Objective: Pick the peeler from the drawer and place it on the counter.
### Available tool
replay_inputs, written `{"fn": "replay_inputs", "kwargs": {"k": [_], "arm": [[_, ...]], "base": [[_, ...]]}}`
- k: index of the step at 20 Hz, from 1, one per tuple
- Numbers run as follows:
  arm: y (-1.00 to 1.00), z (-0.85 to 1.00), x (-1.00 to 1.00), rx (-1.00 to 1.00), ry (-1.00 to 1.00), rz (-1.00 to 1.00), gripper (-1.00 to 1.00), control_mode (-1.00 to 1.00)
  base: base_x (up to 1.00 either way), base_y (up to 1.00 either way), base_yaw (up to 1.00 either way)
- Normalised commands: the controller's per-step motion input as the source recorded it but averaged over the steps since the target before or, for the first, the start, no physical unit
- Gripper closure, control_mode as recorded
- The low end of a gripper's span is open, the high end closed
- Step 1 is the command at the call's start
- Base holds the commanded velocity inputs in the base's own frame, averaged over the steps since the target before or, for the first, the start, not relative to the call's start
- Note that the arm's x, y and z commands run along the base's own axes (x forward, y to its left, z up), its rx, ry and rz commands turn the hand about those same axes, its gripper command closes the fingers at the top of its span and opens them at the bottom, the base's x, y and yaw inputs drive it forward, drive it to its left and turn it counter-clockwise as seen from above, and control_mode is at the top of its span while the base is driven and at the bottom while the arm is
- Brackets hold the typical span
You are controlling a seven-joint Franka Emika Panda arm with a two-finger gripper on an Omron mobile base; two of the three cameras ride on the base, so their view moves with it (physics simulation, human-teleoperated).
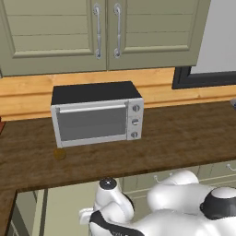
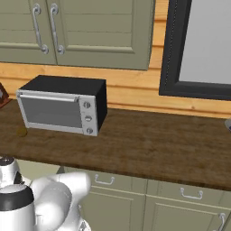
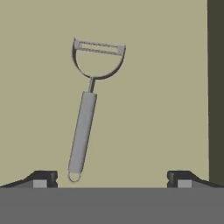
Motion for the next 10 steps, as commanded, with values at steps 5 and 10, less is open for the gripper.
{"fn": "replay_inputs", "kwargs": {"k": [5,10], "arm": [[0.17,-0.19,0.20,0.00,0.00,-0.05,-1.00,-1.00],[0.28,-0.17,0.03,0.00,0.00,0.00,-1.00,-1.00]], "base": [[0.00,0.00,0.00],[0.00,0.00,0.00]]}}
